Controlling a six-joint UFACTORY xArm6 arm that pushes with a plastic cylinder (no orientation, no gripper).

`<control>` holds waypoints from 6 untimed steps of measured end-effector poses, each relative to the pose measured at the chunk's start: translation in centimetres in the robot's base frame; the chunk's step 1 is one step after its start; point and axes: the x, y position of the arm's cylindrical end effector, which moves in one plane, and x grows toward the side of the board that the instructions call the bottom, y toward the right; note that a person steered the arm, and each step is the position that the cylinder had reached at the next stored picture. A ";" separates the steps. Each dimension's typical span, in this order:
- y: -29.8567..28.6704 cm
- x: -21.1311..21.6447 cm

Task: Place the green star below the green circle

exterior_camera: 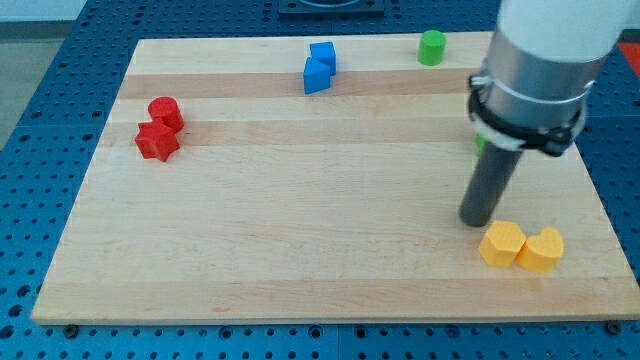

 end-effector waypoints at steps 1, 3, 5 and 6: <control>3.8 -2.0; 3.7 -10.2; 0.7 -20.7; 0.2 -23.7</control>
